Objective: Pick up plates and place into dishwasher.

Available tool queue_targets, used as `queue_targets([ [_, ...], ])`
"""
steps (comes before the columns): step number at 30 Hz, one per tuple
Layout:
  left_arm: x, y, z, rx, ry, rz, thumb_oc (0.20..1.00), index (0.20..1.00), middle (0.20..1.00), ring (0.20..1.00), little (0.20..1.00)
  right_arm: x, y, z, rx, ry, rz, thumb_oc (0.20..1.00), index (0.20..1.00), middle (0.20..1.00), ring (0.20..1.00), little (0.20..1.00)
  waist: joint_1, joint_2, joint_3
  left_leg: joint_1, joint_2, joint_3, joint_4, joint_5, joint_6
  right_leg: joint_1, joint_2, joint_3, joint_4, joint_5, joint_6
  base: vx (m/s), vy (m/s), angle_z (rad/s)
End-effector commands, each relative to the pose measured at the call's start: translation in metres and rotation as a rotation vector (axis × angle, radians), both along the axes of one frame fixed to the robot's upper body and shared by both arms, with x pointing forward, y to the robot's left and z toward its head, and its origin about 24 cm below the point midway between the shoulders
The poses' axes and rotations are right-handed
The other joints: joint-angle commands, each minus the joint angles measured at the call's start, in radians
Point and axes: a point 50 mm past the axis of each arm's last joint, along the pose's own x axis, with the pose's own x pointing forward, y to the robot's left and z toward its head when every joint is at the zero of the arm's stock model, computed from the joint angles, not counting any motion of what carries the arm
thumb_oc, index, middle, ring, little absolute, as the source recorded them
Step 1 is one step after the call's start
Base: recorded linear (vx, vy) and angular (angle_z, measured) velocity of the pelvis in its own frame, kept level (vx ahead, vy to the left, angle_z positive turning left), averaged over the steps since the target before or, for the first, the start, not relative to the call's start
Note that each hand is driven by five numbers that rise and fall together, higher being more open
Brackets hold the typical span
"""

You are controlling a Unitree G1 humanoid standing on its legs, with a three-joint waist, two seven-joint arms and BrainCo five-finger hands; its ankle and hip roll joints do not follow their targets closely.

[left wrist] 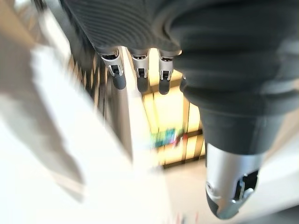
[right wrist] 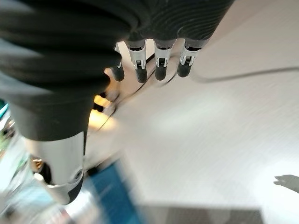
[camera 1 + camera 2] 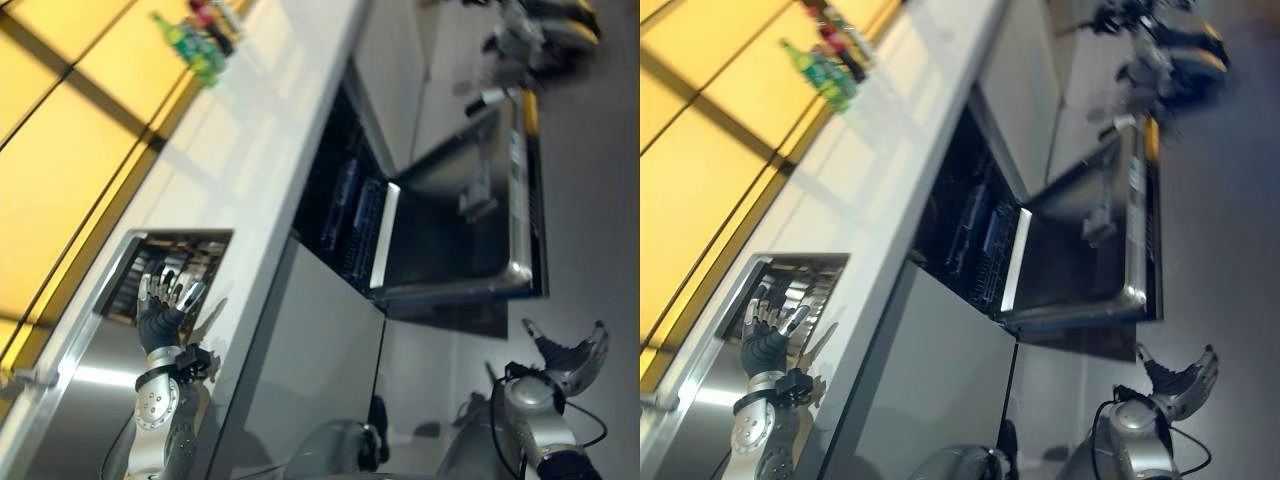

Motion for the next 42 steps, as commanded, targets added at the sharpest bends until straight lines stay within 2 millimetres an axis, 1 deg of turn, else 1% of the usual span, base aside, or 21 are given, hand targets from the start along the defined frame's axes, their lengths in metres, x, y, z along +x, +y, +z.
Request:
queue_targets([
  [1, 0.009, 0.012, 0.034, 0.015, -0.188, 0.057, 1.0, 1.0, 1.0, 1.0, 1.0, 0.017, 0.007, 0.012, 0.107, -0.185, -0.047, 1.0, 1.0, 1.0, 1.0, 1.0, -0.013, -0.022, 0.069, -0.049, -0.013, -0.038, 0.008, 0.079, 0.025, 0.082, 0.021, -0.047, 0.019, -0.027, -0.112, -0.01, 0.145, -0.29],
  [3, 0.013, 0.007, 0.038, 0.001, -0.201, 0.048, 1.0, 1.0, 1.0, 1.0, 1.0, 0.017, -0.002, 0.006, 0.183, -0.192, -0.103, 1.0, 1.0, 1.0, 1.0, 1.0, -0.026, -0.001, 0.089, -0.067, -0.022, -0.022, 0.015, 0.091, 0.027, 0.063, 0.023, -0.033, -0.01, -0.01, -0.112, 0.03, 0.168, -0.33],
  [5, 0.015, 0.002, 0.039, -0.008, -0.211, 0.044, 1.0, 1.0, 1.0, 1.0, 1.0, 0.02, -0.005, 0.006, 0.219, -0.216, -0.103, 1.0, 1.0, 1.0, 1.0, 1.0, -0.029, 0.011, 0.105, -0.086, -0.03, -0.012, 0.027, 0.092, 0.03, 0.047, 0.018, -0.028, -0.024, 0.0, -0.112, 0.03, 0.126, -0.34],
  [7, 0.015, -0.002, 0.042, -0.01, -0.228, 0.037, 1.0, 1.0, 1.0, 1.0, 1.0, 0.027, -0.007, 0.01, 0.253, -0.257, -0.063, 1.0, 1.0, 1.0, 1.0, 1.0, -0.024, 0.02, 0.124, -0.121, -0.039, -0.009, 0.048, 0.09, 0.034, 0.015, 0.016, -0.023, -0.023, 0.005, -0.114, -0.02, 0.08, -0.2],
  [9, 0.015, -0.007, 0.045, -0.005, -0.251, 0.019, 1.0, 1.0, 1.0, 1.0, 1.0, 0.045, -0.001, 0.019, 0.33, -0.31, 0.053, 1.0, 1.0, 1.0, 1.0, 1.0, -0.016, 0.033, 0.156, -0.182, -0.046, -0.001, 0.087, 0.085, 0.039, -0.049, 0.02, -0.02, 0.004, 0.005, -0.124, -0.07, 0.03, -0.05],
  [10, 0.015, -0.009, 0.048, 0.001, -0.262, 0.014, 1.0, 1.0, 1.0, 1.0, 1.0, 0.051, 0.002, 0.024, 0.324, -0.328, 0.08, 1.0, 1.0, 1.0, 1.0, 1.0, -0.01, 0.035, 0.166, -0.204, -0.048, 0.002, 0.102, 0.08, 0.042, -0.074, 0.021, -0.019, 0.023, 0.003, -0.13, -0.05, -0.023, -0.04],
  [13, 0.018, -0.017, 0.054, 0.026, -0.281, -0.012, 1.0, 1.0, 1.0, 1.0, 1.0, 0.08, 0.023, 0.049, 0.372, -0.45, 0.247, 1.0, 1.0, 1.0, 1.0, 1.0, 0.021, 0.037, 0.168, -0.345, -0.061, 0.007, 0.184, 0.045, 0.058, -0.223, 0.029, -0.02, 0.14, -0.031, -0.155, -0.05, -0.037, -0.08],
  [15, 0.019, -0.021, 0.058, 0.034, -0.289, -0.018, 1.0, 1.0, 1.0, 1.0, 1.0, 0.093, 0.037, 0.064, 0.395, -0.532, 0.353, 1.0, 1.0, 1.0, 1.0, 1.0, 0.04, 0.04, 0.168, -0.429, -0.069, 0.011, 0.223, 0.022, 0.074, -0.316, 0.04, -0.015, 0.21, -0.047, -0.172, 0.02, -0.048, -0.13],
  [16, 0.02, -0.024, 0.058, 0.04, -0.288, -0.024, 1.0, 1.0, 1.0, 1.0, 1.0, 0.098, 0.042, 0.072, 0.387, -0.571, 0.387, 1.0, 1.0, 1.0, 1.0, 1.0, 0.049, 0.038, 0.168, -0.453, -0.075, 0.009, 0.253, -0.011, 0.079, -0.348, 0.042, -0.005, 0.251, -0.085, -0.173, 0.09, -0.056, -0.19],
  [18, 0.022, -0.029, 0.059, 0.046, -0.285, -0.035, 1.0, 1.0, 1.0, 1.0, 1.0, 0.108, 0.049, 0.092, 0.391, -0.664, 0.423, 1.0, 1.0, 1.0, 1.0, 1.0, 0.061, 0.043, 0.168, -0.523, -0.086, 0.013, 0.296, -0.025, 0.094, -0.427, 0.053, 0.008, 0.312, -0.104, -0.18, 0.06, -0.049, -0.05],
  [19, 0.023, -0.03, 0.06, 0.049, -0.287, -0.037, 1.0, 1.0, 1.0, 1.0, 1.0, 0.111, 0.048, 0.1, 0.384, -0.691, 0.423, 1.0, 1.0, 1.0, 1.0, 1.0, 0.065, 0.045, 0.168, -0.543, -0.091, 0.014, 0.308, -0.03, 0.098, -0.449, 0.057, 0.013, 0.329, -0.109, -0.184, 0.05, -0.04, 0.11],
  [20, 0.023, -0.032, 0.06, 0.056, -0.284, -0.044, 1.0, 1.0, 1.0, 1.0, 1.0, 0.115, 0.044, 0.115, 0.371, -0.753, 0.429, 1.0, 1.0, 1.0, 1.0, 1.0, 0.076, 0.053, 0.168, -0.579, -0.099, 0.016, 0.329, -0.036, 0.109, -0.488, 0.061, 0.016, 0.362, -0.12, -0.19, 0.07, -0.029, 0.18],
  [24, 0.02, -0.032, 0.059, 0.062, -0.289, -0.057, 1.0, 1.0, 1.0, 1.0, 1.0, 0.124, 0.024, 0.154, 0.344, -0.897, 0.459, 1.0, 1.0, 1.0, 1.0, 1.0, 0.104, 0.078, 0.168, -0.669, -0.131, 0.022, 0.399, -0.061, 0.136, -0.582, 0.07, 0.03, 0.458, -0.145, -0.202, 0.08, -0.031, 0.13],
  [26, 0.017, -0.03, 0.058, 0.067, -0.289, -0.073, 1.0, 1.0, 1.0, 1.0, 1.0, 0.128, 0.021, 0.173, 0.344, -0.956, 0.534, 1.0, 1.0, 1.0, 1.0, 1.0, 0.118, 0.087, 0.168, -0.705, -0.146, 0.023, 0.431, -0.071, 0.145, -0.615, 0.071, 0.03, 0.497, -0.156, -0.206, 0.1, -0.061, 0.11],
  [27, 0.016, -0.029, 0.058, 0.068, -0.289, -0.084, 1.0, 1.0, 1.0, 1.0, 1.0, 0.13, 0.023, 0.184, 0.331, -0.981, 0.596, 1.0, 1.0, 1.0, 1.0, 1.0, 0.125, 0.09, 0.168, -0.719, -0.154, 0.021, 0.443, -0.075, 0.149, -0.629, 0.073, 0.031, 0.511, -0.159, -0.207, 0.09, -0.051, 0.1],
  [29, 0.014, -0.026, 0.058, 0.074, -0.286, -0.1, 1.0, 1.0, 1.0, 1.0, 1.0, 0.134, 0.033, 0.201, 0.285, -0.999, 0.753, 1.0, 1.0, 1.0, 1.0, 1.0, 0.137, 0.092, 0.168, -0.748, -0.163, 0.018, 0.461, -0.077, 0.151, -0.657, 0.073, 0.031, 0.533, -0.16, -0.207, 0.08, -0.044, 0.04],
  [31, 0.013, -0.024, 0.057, 0.074, -0.284, -0.112, 1.0, 1.0, 1.0, 1.0, 1.0, 0.137, 0.048, 0.221, 0.23, -0.997, 0.927, 1.0, 1.0, 1.0, 1.0, 1.0, 0.146, 0.094, 0.168, -0.772, -0.169, 0.016, 0.469, -0.073, 0.152, -0.676, 0.073, 0.03, 0.54, -0.159, -0.205, 0.06, -0.024, -0.04],
  [33, 0.011, -0.02, 0.056, 0.074, -0.286, -0.117, 1.0, 1.0, 1.0, 1.0, 1.0, 0.141, 0.06, 0.234, 0.211, -0.966, 1.099, 1.0, 1.0, 1.0, 1.0, 1.0, 0.152, 0.093, 0.168, -0.786, -0.17, 0.016, 0.475, -0.07, 0.153, -0.69, 0.072, 0.029, 0.548, -0.158, -0.201, 0.04, -0.013, 0.04],
  [35, 0.01, -0.015, 0.057, 0.083, -0.292, -0.123, 1.0, 1.0, 1.0, 1.0, 1.0, 0.144, 0.068, 0.241, 0.191, -0.909, 1.235, 1.0, 1.0, 1.0, 1.0, 1.0, 0.159, 0.092, 0.168, -0.794, -0.172, 0.013, 0.485, -0.07, 0.152, -0.696, 0.069, 0.027, 0.555, -0.157, -0.199, 0.03, -0.025, 0.13],
  [39, 0.008, -0.006, 0.06, 0.092, -0.308, -0.144, 1.0, 1.0, 1.0, 1.0, 1.0, 0.148, 0.084, 0.256, 0.12, -0.787, 1.44, 1.0, 1.0, 1.0, 1.0, 1.0, 0.18, 0.088, 0.168, -0.784, -0.183, -0.004, 0.489, -0.066, 0.148, -0.68, 0.056, 0.012, 0.556, -0.156, -0.193, 0.01, -0.039, -0.02],
  [42, 0.007, -0.002, 0.063, 0.096, -0.313, -0.164, 1.0, 1.0, 1.0, 1.0, 1.0, 0.148, 0.094, 0.269, 0.076, -0.756, 1.524, 1.0, 1.0, 1.0, 1.0, 1.0, 0.197, 0.081, 0.168, -0.764, -0.186, -0.017, 0.482, -0.054, 0.143, -0.655, 0.041, -0.006, 0.55, -0.153, -0.188, 0.0, -0.033, 0.06],
])
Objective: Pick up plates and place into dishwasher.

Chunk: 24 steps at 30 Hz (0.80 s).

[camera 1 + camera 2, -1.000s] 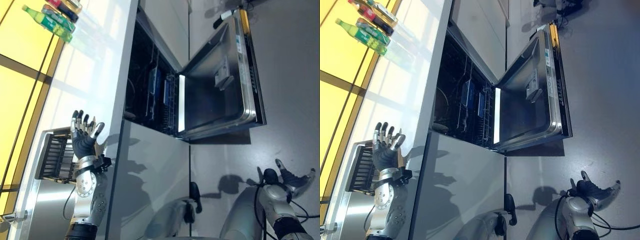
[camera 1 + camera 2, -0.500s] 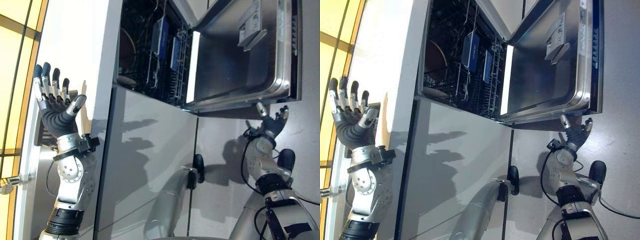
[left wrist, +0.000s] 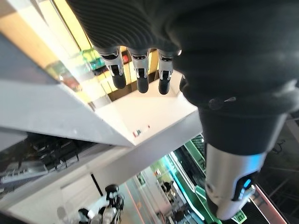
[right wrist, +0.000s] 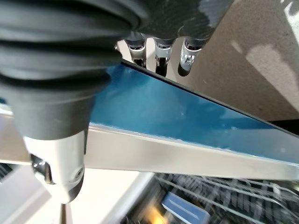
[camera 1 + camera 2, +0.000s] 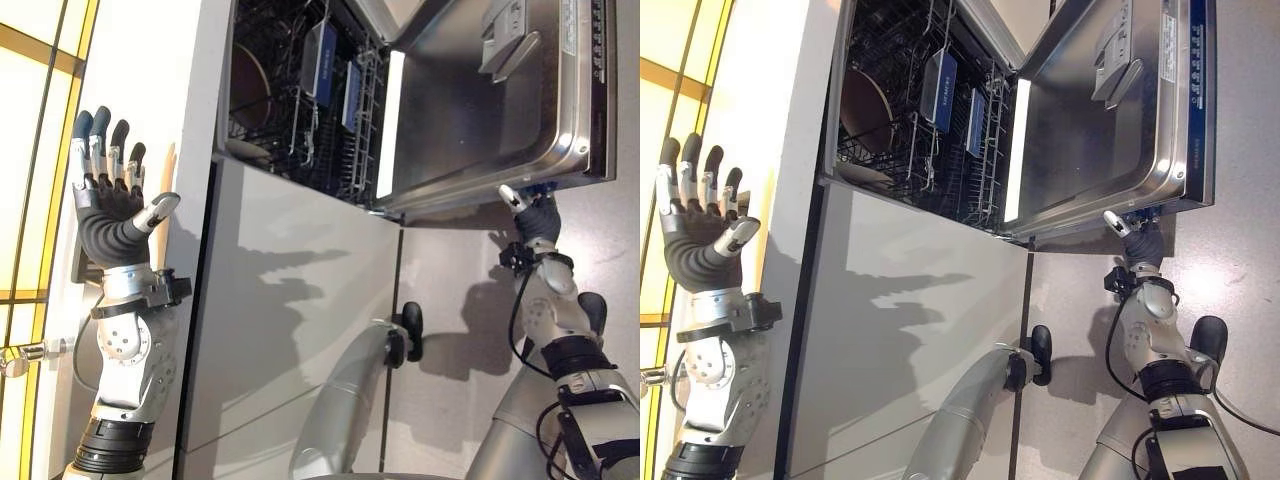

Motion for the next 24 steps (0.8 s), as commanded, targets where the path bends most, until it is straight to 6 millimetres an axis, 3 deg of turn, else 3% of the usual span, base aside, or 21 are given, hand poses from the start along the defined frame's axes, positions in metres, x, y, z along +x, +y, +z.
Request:
queue_targets([
  [1, 0.0, 0.002, -0.069, -0.133, 0.321, -0.016, 1.0, 1.0, 1.0, 1.0, 1.0, 0.019, 0.074, 0.144, -0.25, -0.475, 0.389, 1.0, 1.0, 1.0, 1.0, 1.0, 0.051, 0.019, 0.186, -0.04, -0.095, 0.041, -0.098, 0.103, 0.133, 0.028, 0.039, -0.112, 0.16, -0.136, -0.159, 0.0, -0.022, 0.17],
  [7, -0.002, 0.01, -0.068, -0.121, 0.321, -0.046, 1.0, 1.0, 1.0, 1.0, 1.0, 0.017, 0.089, 0.16, -0.291, -0.51, 0.428, 1.0, 1.0, 1.0, 1.0, 1.0, 0.088, 0.003, 0.186, 0.03, -0.099, 0.009, -0.131, 0.121, 0.122, 0.119, 0.0, -0.159, 0.122, -0.127, -0.151, 0.0, -0.01, 0.19],
  [13, -0.005, 0.021, -0.067, -0.112, 0.321, -0.062, 1.0, 1.0, 1.0, 1.0, 1.0, 0.011, 0.096, 0.162, -0.314, -0.544, 0.433, 1.0, 1.0, 1.0, 1.0, 1.0, 0.116, -0.02, 0.186, 0.106, -0.103, -0.03, -0.146, 0.12, 0.111, 0.233, -0.043, -0.219, 0.078, -0.119, -0.145, 0.01, -0.034, 0.24],
  [24, -0.013, 0.037, -0.074, -0.1, 0.359, -0.073, 1.0, 1.0, 1.0, 1.0, 1.0, 0.002, 0.107, 0.172, -0.348, -0.581, 0.43, 1.0, 1.0, 1.0, 1.0, 1.0, 0.164, -0.074, 0.186, 0.287, -0.113, -0.081, -0.148, 0.092, 0.08, 0.538, -0.107, -0.334, -0.01, -0.118, -0.127, 0.06, 0.009, 0.29],
])
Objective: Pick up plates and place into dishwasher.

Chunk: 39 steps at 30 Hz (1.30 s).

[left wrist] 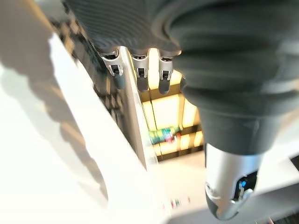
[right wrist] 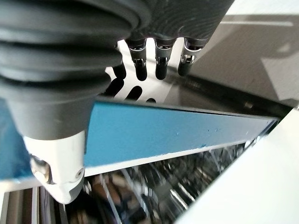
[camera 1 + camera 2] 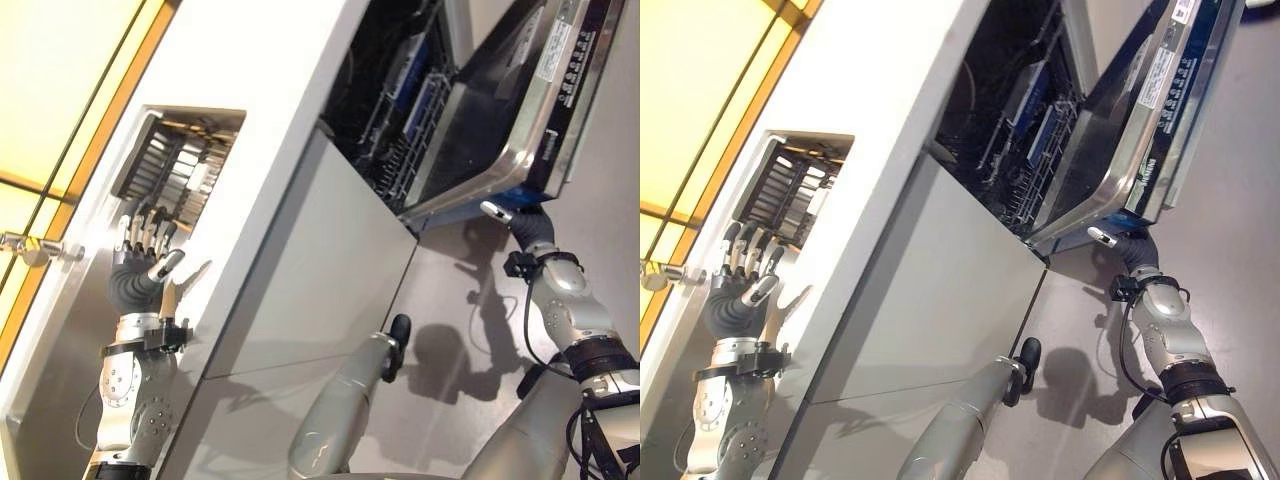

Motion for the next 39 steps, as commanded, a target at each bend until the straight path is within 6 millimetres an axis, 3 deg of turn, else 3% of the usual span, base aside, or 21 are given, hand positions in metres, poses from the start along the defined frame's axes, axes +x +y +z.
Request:
queue_targets([
  [1, -0.002, 0.011, 0.008, 0.023, -0.008, -0.007, 1.0, 1.0, 1.0, 1.0, 1.0, 0.001, 0.098, 0.172, -0.089, -0.676, 0.423, 1.0, 1.0, 1.0, 1.0, 1.0, 0.103, 0.001, 0.124, 0.032, -0.078, 0.087, 0.044, -0.02, 0.073, 0.173, 0.013, -0.059, 0.054, -0.078, -0.088, 0.1, -0.027, 0.39],
  [6, -0.005, 0.018, 0.009, 0.05, 0.004, -0.003, 1.0, 1.0, 1.0, 1.0, 1.0, 0.0, 0.096, 0.17, -0.074, -0.673, 0.416, 1.0, 1.0, 1.0, 1.0, 1.0, 0.14, -0.048, 0.118, 0.117, -0.089, 0.045, 0.043, -0.035, 0.066, 0.339, -0.007, -0.127, -0.021, -0.067, -0.074, 0.09, -0.049, 0.49],
  [11, -0.005, 0.024, 0.01, 0.101, 0.023, -0.003, 1.0, 1.0, 1.0, 1.0, 1.0, 0.001, 0.096, 0.153, -0.039, -0.635, 0.399, 1.0, 1.0, 1.0, 1.0, 1.0, 0.176, -0.113, 0.056, 0.197, -0.08, -0.002, 0.0, -0.04, 0.065, 0.502, -0.001, -0.199, -0.143, -0.03, -0.054, 0.15, -0.091, 0.54],
  [19, -0.002, 0.028, 0.02, 0.191, 0.022, -0.002, 1.0, 1.0, 1.0, 1.0, 1.0, 0.007, 0.086, 0.108, -0.015, -0.477, 0.186, 1.0, 1.0, 1.0, 1.0, 1.0, 0.19, -0.203, -0.021, 0.301, -0.023, -0.04, -0.106, -0.028, 0.056, 0.692, 0.041, -0.271, -0.333, 0.036, -0.027, 0.06, -0.143, 0.12],
  [21, -0.001, 0.027, 0.023, 0.206, 0.013, 0.005, 1.0, 1.0, 1.0, 1.0, 1.0, 0.004, 0.079, 0.086, -0.004, -0.396, 0.069, 1.0, 1.0, 1.0, 1.0, 1.0, 0.175, -0.217, -0.032, 0.309, -0.007, -0.041, -0.143, 0.013, 0.056, 0.71, 0.054, -0.281, -0.387, 0.083, -0.029, -0.13, -0.121, 0.02],
  [30, 0.004, 0.024, 0.027, 0.207, 0.018, 0.089, 1.0, 1.0, 1.0, 1.0, 1.0, -0.048, 0.073, -0.02, 0.125, -0.059, -0.078, 1.0, 1.0, 1.0, 1.0, 1.0, 0.08, -0.283, -0.097, 0.417, 0.106, -0.04, -0.31, 0.07, 0.039, 0.771, 0.14, -0.236, -0.551, 0.125, -0.012, -0.15, -0.16, -0.08],
  [35, 0.0, 0.023, 0.019, 0.186, 0.047, 0.139, 1.0, 1.0, 1.0, 1.0, 1.0, -0.074, 0.068, -0.061, 0.139, 0.137, -0.161, 1.0, 1.0, 1.0, 1.0, 1.0, 0.021, -0.303, -0.169, 0.504, 0.174, -0.021, -0.419, 0.098, 0.02, 0.794, 0.191, -0.204, -0.61, 0.121, -0.008, -0.13, -0.119, -0.29],
  [39, -0.001, 0.021, 0.017, 0.167, 0.061, 0.173, 1.0, 1.0, 1.0, 1.0, 1.0, -0.086, 0.06, -0.072, 0.13, 0.2, -0.212, 1.0, 1.0, 1.0, 1.0, 1.0, -0.02, -0.308, -0.226, 0.574, 0.232, 0.015, -0.513, 0.125, -0.002, 0.808, 0.234, -0.178, -0.642, 0.103, -0.008, -0.12, -0.1, -0.32],
])
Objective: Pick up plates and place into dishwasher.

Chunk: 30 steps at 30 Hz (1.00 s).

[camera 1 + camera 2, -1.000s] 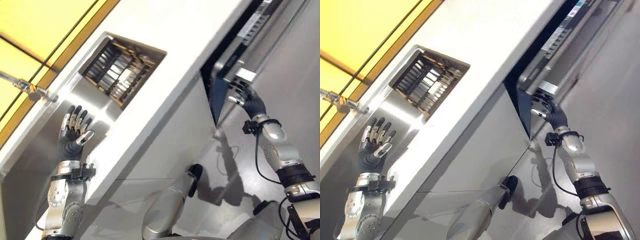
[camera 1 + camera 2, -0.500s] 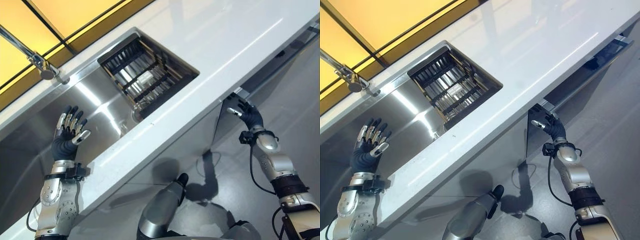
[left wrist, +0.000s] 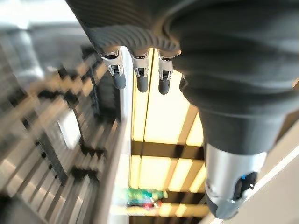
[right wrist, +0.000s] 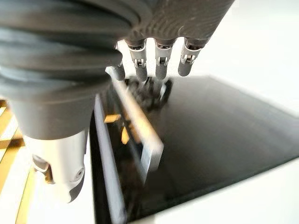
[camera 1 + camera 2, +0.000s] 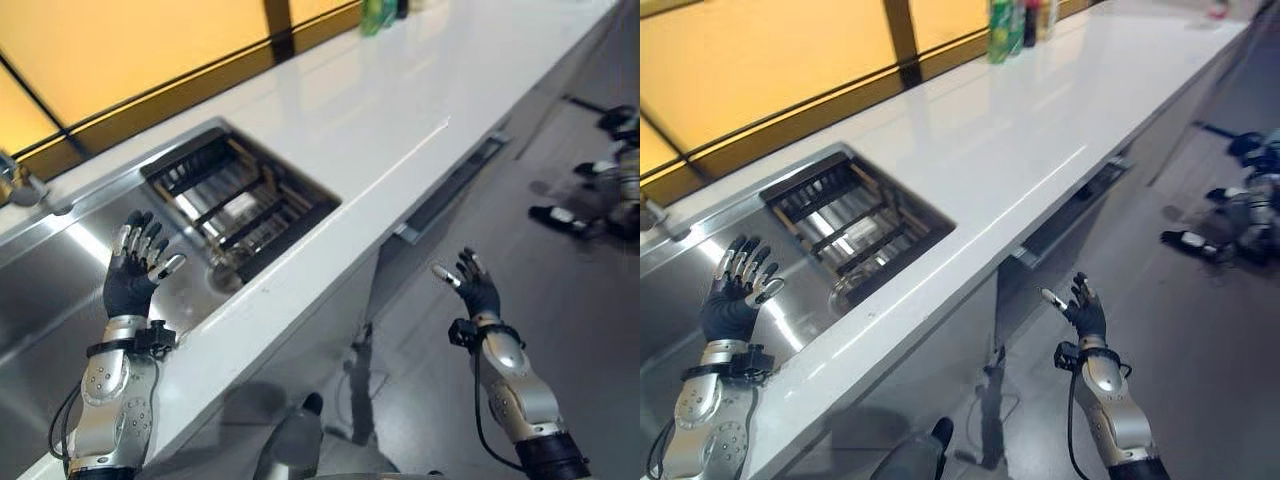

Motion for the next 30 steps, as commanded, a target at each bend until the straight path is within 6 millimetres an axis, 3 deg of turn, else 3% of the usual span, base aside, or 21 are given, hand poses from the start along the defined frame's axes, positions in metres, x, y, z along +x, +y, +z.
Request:
queue_targets([
  [1, -0.004, 0.004, 0.018, 0.032, -0.088, 0.061, 1.0, 1.0, 1.0, 1.0, 1.0, 0.0, -0.01, 0.018, -0.044, -0.067, -0.052, 1.0, 1.0, 1.0, 1.0, 1.0, -0.042, 0.006, -0.084, 0.078, 0.068, 0.008, -0.156, 0.083, 0.011, 0.05, 0.033, 0.042, -0.028, 0.015, -0.047, -0.1, -0.113, -0.36],
  [4, -0.004, 0.005, 0.019, 0.023, -0.086, 0.079, 1.0, 1.0, 1.0, 1.0, 1.0, -0.001, -0.02, 0.028, -0.066, -0.092, -0.113, 1.0, 1.0, 1.0, 1.0, 1.0, -0.059, 0.006, -0.114, 0.111, 0.102, 0.029, -0.201, 0.105, -0.003, 0.06, 0.063, 0.053, -0.041, 0.003, -0.056, -0.08, -0.109, -0.25],
  [7, -0.003, 0.004, 0.018, 0.011, -0.078, 0.087, 1.0, 1.0, 1.0, 1.0, 1.0, 0.002, -0.023, 0.049, -0.107, -0.187, -0.144, 1.0, 1.0, 1.0, 1.0, 1.0, -0.059, 0.009, -0.135, 0.129, 0.127, 0.029, -0.232, 0.126, -0.015, 0.073, 0.087, 0.057, -0.058, 0.0, -0.07, -0.05, -0.078, -0.11],
  [8, -0.002, 0.003, 0.019, -0.001, -0.081, 0.088, 1.0, 1.0, 1.0, 1.0, 1.0, 0.005, -0.021, 0.064, -0.139, -0.27, -0.112, 1.0, 1.0, 1.0, 1.0, 1.0, -0.056, 0.01, -0.143, 0.13, 0.134, 0.04, -0.236, 0.132, -0.02, 0.077, 0.092, 0.053, -0.064, 0.0, -0.076, -0.04, -0.013, -0.05],
  [11, 0.003, -0.003, 0.019, -0.029, -0.077, 0.048, 1.0, 1.0, 1.0, 1.0, 1.0, 0.006, -0.012, 0.095, -0.214, -0.446, 0.001, 1.0, 1.0, 1.0, 1.0, 1.0, -0.062, 0.006, -0.147, 0.095, 0.13, 0.12, -0.161, 0.121, -0.027, 0.092, 0.092, 0.024, -0.064, -0.001, -0.092, -0.03, 0.038, 0.02],
  [12, 0.009, -0.008, 0.019, -0.034, -0.079, 0.015, 1.0, 1.0, 1.0, 1.0, 1.0, 0.005, -0.01, 0.105, -0.236, -0.497, 0.027, 1.0, 1.0, 1.0, 1.0, 1.0, -0.073, -0.002, -0.14, 0.076, 0.132, 0.19, -0.1, 0.106, -0.034, 0.107, 0.079, -0.006, -0.058, -0.004, -0.09, -0.01, 0.114, 0.33],
  [14, 0.015, -0.016, 0.02, -0.074, -0.089, -0.043, 1.0, 1.0, 1.0, 1.0, 1.0, 0.004, -0.006, 0.119, -0.273, -0.583, 0.079, 1.0, 1.0, 1.0, 1.0, 1.0, -0.079, -0.016, -0.136, 0.054, 0.127, 0.243, -0.054, 0.093, -0.036, 0.126, 0.053, -0.046, -0.052, 0.003, -0.078, 0.03, 0.183, 1.02],
  [17, 0.019, -0.025, 0.018, -0.142, -0.083, -0.12, 1.0, 1.0, 1.0, 1.0, 1.0, 0.002, 0.008, 0.135, -0.272, -0.706, 0.17, 1.0, 1.0, 1.0, 1.0, 1.0, -0.052, -0.031, -0.139, 0.043, 0.061, 0.206, -0.031, 0.055, 0.001, 0.153, -0.004, -0.059, 0.013, 0.009, -0.058, 0.14, 0.216, 1.06],
  [19, 0.021, -0.036, 0.018, -0.176, -0.078, -0.185, 1.0, 1.0, 1.0, 1.0, 1.0, -0.001, 0.017, 0.144, -0.234, -0.77, 0.197, 1.0, 1.0, 1.0, 1.0, 1.0, -0.034, -0.049, -0.137, 0.051, -0.004, 0.171, -0.018, 0.027, 0.058, 0.132, -0.067, -0.037, 0.178, 0.065, -0.042, 0.18, 0.244, 0.66],
  [21, 0.023, -0.047, 0.016, -0.184, -0.076, -0.227, 1.0, 1.0, 1.0, 1.0, 1.0, -0.002, 0.027, 0.149, -0.219, -0.811, 0.247, 1.0, 1.0, 1.0, 1.0, 1.0, -0.035, -0.047, -0.136, 0.072, -0.054, 0.131, -0.024, 0.015, 0.108, 0.083, -0.087, 0.027, 0.363, 0.108, -0.054, 0.2, 0.247, 0.91],
  [23, 0.025, -0.058, 0.018, -0.164, -0.088, -0.236, 1.0, 1.0, 1.0, 1.0, 1.0, -0.001, 0.035, 0.147, -0.17, -0.811, 0.296, 1.0, 1.0, 1.0, 1.0, 1.0, -0.041, -0.042, -0.139, 0.094, -0.085, 0.08, -0.056, 0.03, 0.141, 0.03, -0.046, 0.101, 0.478, 0.156, -0.064, 0.21, 0.129, 1.45],
  [24, 0.025, -0.061, 0.02, -0.144, -0.097, -0.23, 1.0, 1.0, 1.0, 1.0, 1.0, 0.0, 0.04, 0.146, -0.162, -0.813, 0.334, 1.0, 1.0, 1.0, 1.0, 1.0, -0.051, -0.044, -0.138, 0.106, -0.093, 0.045, -0.084, 0.038, 0.147, 0.009, 0.033, 0.148, 0.459, 0.127, -0.076, 0.19, -0.048, 1.33],
  [25, 0.025, -0.063, 0.024, -0.12, -0.112, -0.245, 1.0, 1.0, 1.0, 1.0, 1.0, -0.001, 0.04, 0.147, -0.173, -0.813, 0.341, 1.0, 1.0, 1.0, 1.0, 1.0, -0.059, -0.055, -0.138, 0.099, -0.109, 0.01, -0.092, 0.044, 0.151, 0.001, 0.103, 0.179, 0.387, 0.11, -0.08, 0.2, -0.123, 1.2],
  [26, 0.025, -0.065, 0.028, -0.099, -0.125, -0.256, 1.0, 1.0, 1.0, 1.0, 1.0, -0.002, 0.04, 0.146, -0.168, -0.808, 0.349, 1.0, 1.0, 1.0, 1.0, 1.0, -0.06, -0.064, -0.139, 0.093, -0.125, -0.015, -0.098, 0.053, 0.15, -0.003, 0.139, 0.185, 0.317, 0.106, -0.086, 0.17, -0.161, 1.11],
  [28, 0.024, -0.066, 0.033, -0.073, -0.155, -0.244, 1.0, 1.0, 1.0, 1.0, 1.0, 0.002, 0.041, 0.146, -0.152, -0.812, 0.377, 1.0, 1.0, 1.0, 1.0, 1.0, -0.054, -0.076, -0.14, 0.095, -0.129, -0.019, -0.109, 0.056, 0.138, -0.01, 0.138, 0.172, 0.199, 0.129, -0.089, 0.16, -0.191, 0.93],
  [30, 0.024, -0.066, 0.039, -0.026, -0.199, -0.219, 1.0, 1.0, 1.0, 1.0, 1.0, 0.01, 0.038, 0.148, -0.141, -0.829, 0.379, 1.0, 1.0, 1.0, 1.0, 1.0, -0.061, -0.088, -0.131, 0.119, -0.115, -0.036, -0.12, 0.02, 0.118, -0.031, 0.161, 0.225, -0.066, 0.125, -0.083, 0.23, -0.381, 0.64],
])
